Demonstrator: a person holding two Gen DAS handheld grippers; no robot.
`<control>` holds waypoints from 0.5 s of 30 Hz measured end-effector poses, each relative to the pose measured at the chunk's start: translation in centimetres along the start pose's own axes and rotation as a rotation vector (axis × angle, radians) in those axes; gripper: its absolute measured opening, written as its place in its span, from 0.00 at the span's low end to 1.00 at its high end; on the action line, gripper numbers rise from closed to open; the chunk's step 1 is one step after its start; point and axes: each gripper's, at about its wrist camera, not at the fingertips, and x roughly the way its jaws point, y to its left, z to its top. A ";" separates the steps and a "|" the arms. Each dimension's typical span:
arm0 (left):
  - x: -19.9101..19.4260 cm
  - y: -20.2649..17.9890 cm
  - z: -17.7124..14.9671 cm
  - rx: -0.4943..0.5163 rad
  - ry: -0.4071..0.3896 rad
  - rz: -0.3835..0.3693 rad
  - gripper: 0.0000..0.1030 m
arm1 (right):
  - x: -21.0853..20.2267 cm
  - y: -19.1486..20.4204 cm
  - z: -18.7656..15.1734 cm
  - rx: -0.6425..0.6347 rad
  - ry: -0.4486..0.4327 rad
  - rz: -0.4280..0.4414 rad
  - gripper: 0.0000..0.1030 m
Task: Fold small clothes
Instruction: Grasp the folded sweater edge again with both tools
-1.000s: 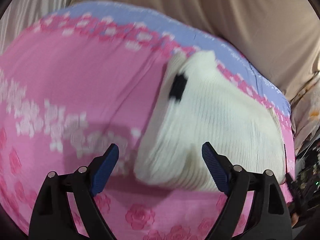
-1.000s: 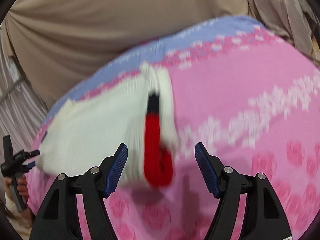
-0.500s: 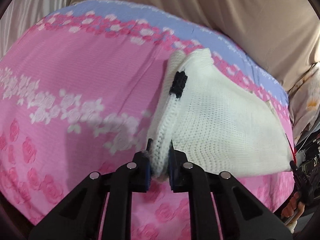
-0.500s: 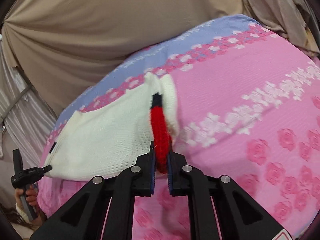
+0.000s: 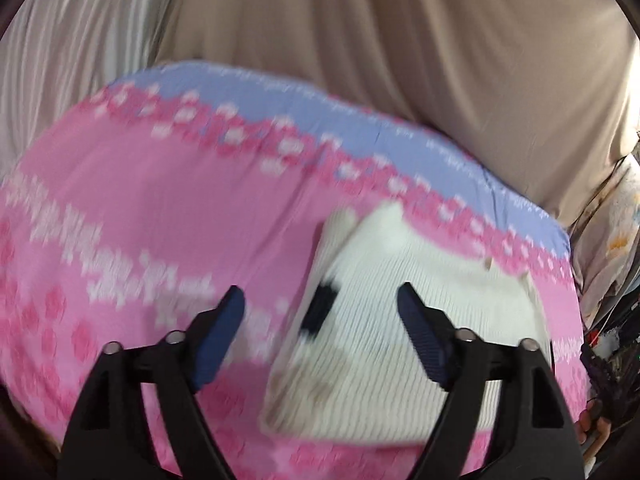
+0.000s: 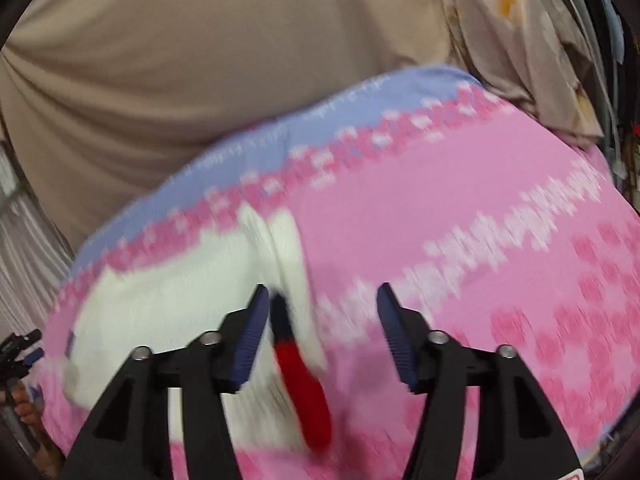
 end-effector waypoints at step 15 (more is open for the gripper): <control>15.2 -4.1 4.4 0.070 0.144 0.009 0.05 | 12.4 6.2 3.2 -0.055 0.068 0.028 0.08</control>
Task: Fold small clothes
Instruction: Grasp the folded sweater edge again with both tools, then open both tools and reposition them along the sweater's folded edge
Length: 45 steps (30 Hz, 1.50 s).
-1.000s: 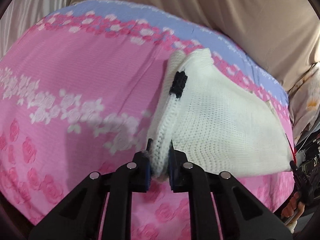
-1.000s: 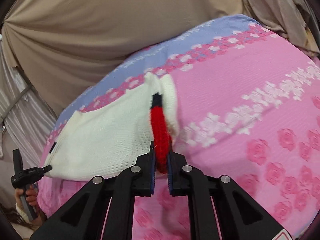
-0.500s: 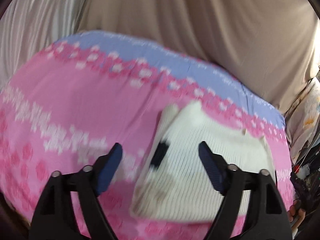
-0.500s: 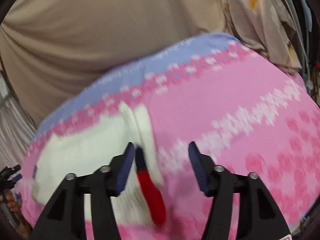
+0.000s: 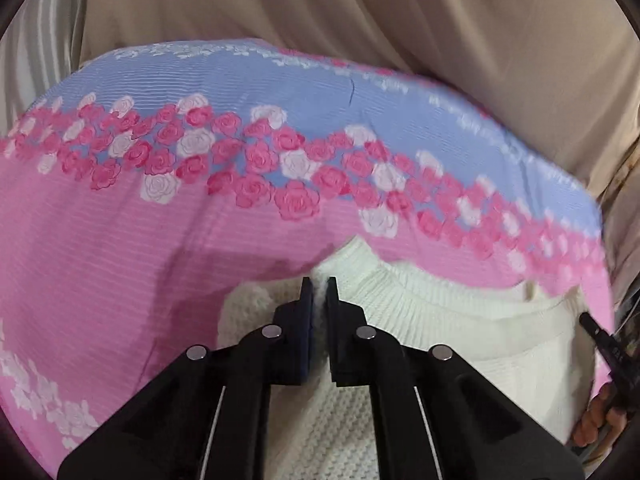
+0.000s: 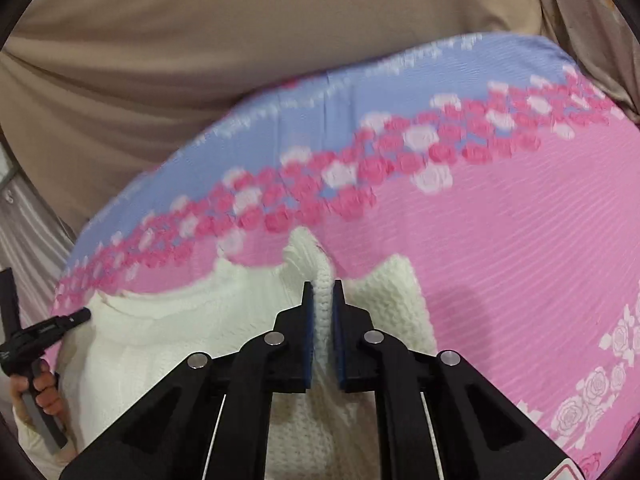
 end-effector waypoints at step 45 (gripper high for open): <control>-5.8 -3.6 -10.8 0.190 0.059 0.020 0.18 | -4.1 1.5 -9.8 -0.160 0.126 -0.043 0.14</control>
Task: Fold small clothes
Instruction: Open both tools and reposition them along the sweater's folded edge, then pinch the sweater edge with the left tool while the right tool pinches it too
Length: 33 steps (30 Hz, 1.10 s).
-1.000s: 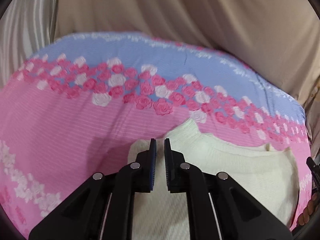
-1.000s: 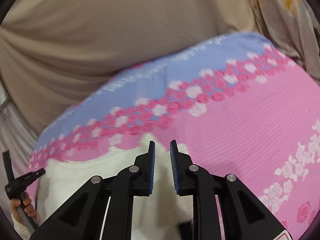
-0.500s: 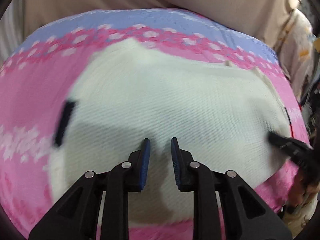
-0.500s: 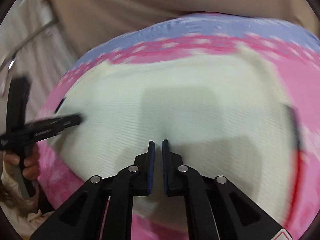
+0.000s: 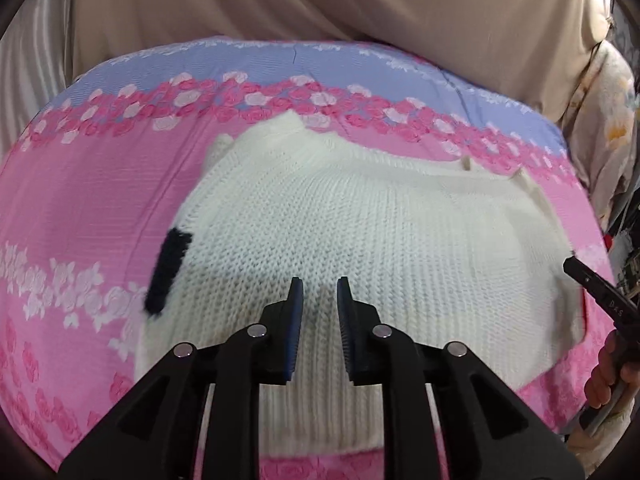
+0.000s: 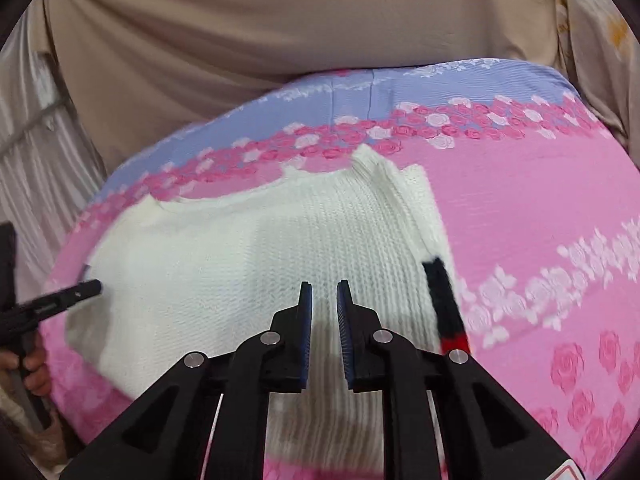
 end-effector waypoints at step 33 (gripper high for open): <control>0.8 10.1 -1.7 -0.333 0.018 -0.076 0.61 | 8.5 14.3 2.6 -0.230 0.165 0.268 0.15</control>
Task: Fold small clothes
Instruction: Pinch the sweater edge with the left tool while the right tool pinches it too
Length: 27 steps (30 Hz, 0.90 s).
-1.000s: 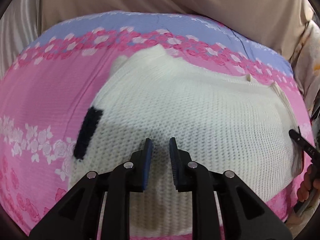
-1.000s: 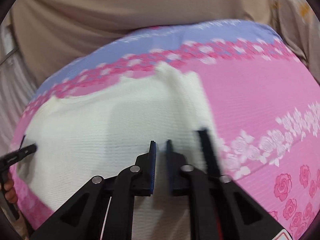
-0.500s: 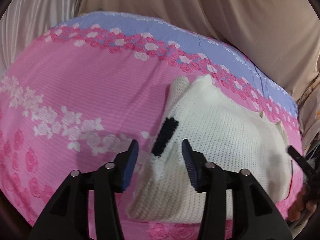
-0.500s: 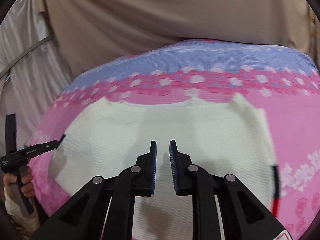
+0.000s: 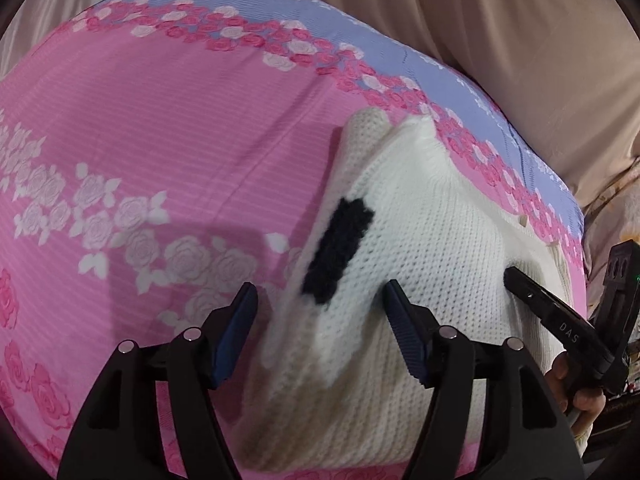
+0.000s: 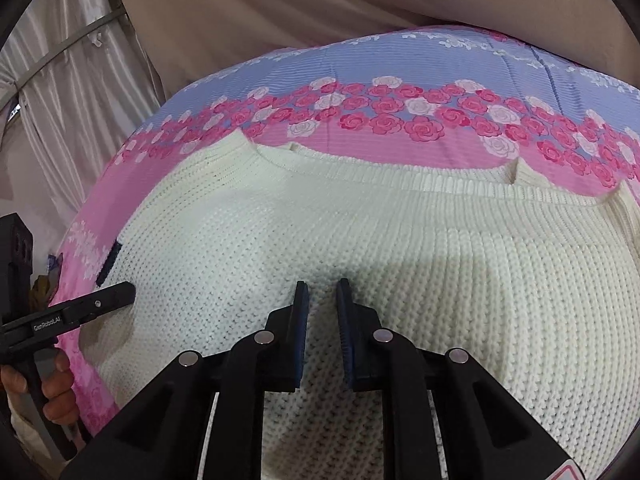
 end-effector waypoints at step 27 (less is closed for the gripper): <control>-2.2 -24.0 -1.5 0.510 -0.044 -0.298 0.19 | -12.1 -10.1 -5.6 0.304 -0.234 -0.035 0.36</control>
